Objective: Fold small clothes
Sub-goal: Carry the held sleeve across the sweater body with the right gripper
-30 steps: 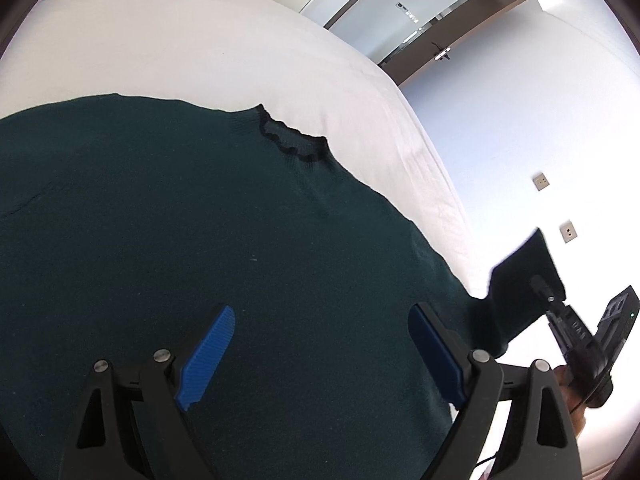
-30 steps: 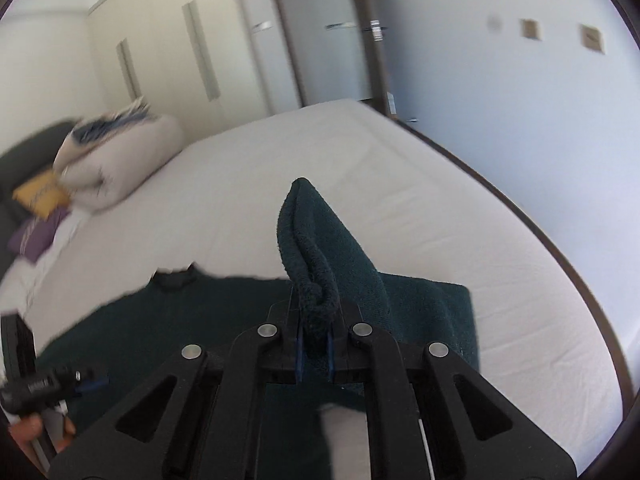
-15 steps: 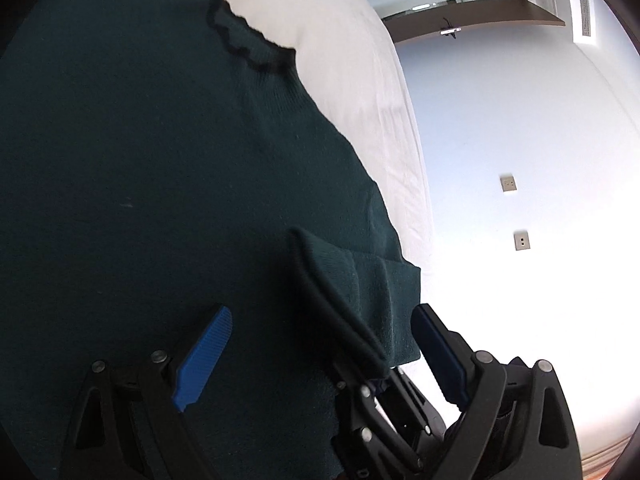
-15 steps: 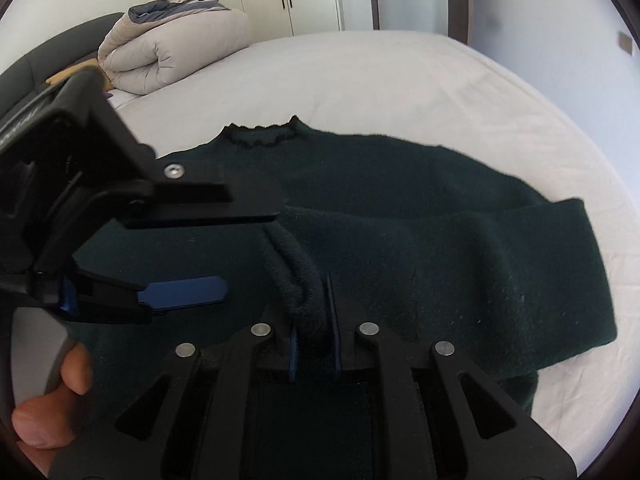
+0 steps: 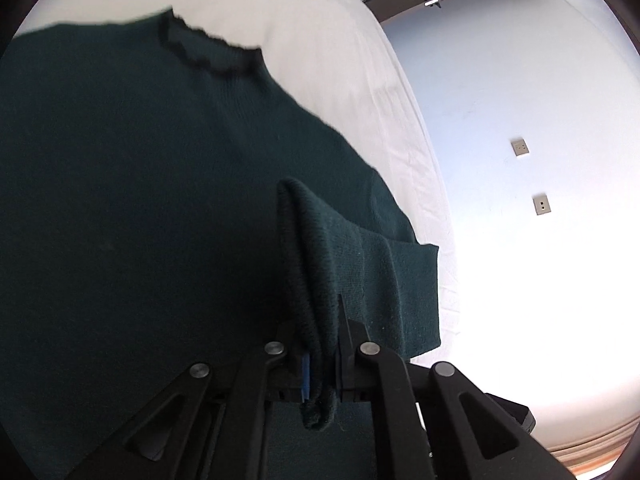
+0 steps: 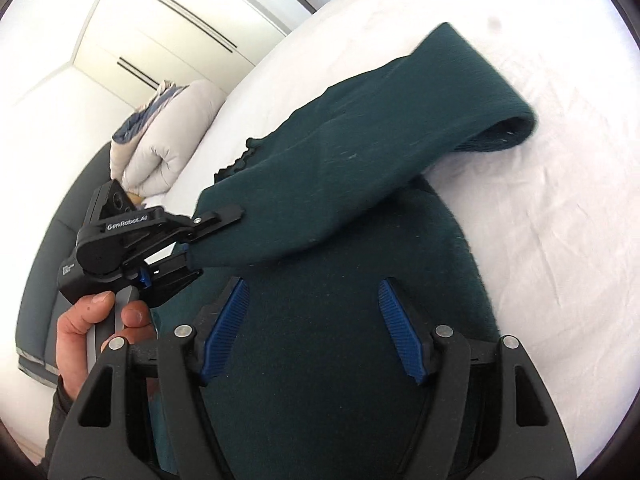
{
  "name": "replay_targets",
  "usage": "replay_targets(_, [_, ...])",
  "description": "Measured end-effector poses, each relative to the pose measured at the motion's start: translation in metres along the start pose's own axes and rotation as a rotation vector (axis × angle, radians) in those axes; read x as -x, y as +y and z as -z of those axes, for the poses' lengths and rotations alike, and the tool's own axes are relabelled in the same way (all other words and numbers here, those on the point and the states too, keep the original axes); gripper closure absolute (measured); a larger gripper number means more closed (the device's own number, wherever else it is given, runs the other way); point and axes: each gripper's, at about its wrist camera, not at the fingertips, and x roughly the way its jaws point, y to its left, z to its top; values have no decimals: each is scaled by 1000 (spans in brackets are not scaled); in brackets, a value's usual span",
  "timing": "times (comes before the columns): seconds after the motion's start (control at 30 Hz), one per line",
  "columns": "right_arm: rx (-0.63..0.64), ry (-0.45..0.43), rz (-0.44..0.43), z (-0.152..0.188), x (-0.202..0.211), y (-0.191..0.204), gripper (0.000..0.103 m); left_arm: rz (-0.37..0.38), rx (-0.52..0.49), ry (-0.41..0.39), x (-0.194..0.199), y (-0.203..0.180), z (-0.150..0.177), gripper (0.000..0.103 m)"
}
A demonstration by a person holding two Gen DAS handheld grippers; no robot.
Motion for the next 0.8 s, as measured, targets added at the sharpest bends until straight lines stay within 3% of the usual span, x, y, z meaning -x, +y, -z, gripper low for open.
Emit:
replay_targets(0.2, [-143, -40, -68, -3, 11, -32, 36, -126, -20, -94, 59, 41, -29, 96])
replay_targets(0.43, [-119, -50, -39, -10, -5, -25, 36, -251, -1, -117, 78, 89, -36, 96])
replay_targets(0.6, [-130, -51, -46, -12, 3, -30, 36, -271, -1, -121, 81, 106, -28, 95])
replay_targets(0.8, [-119, -49, -31, -12, 12, -35, 36, -282, 14, -184, 95, 106, -32, 95])
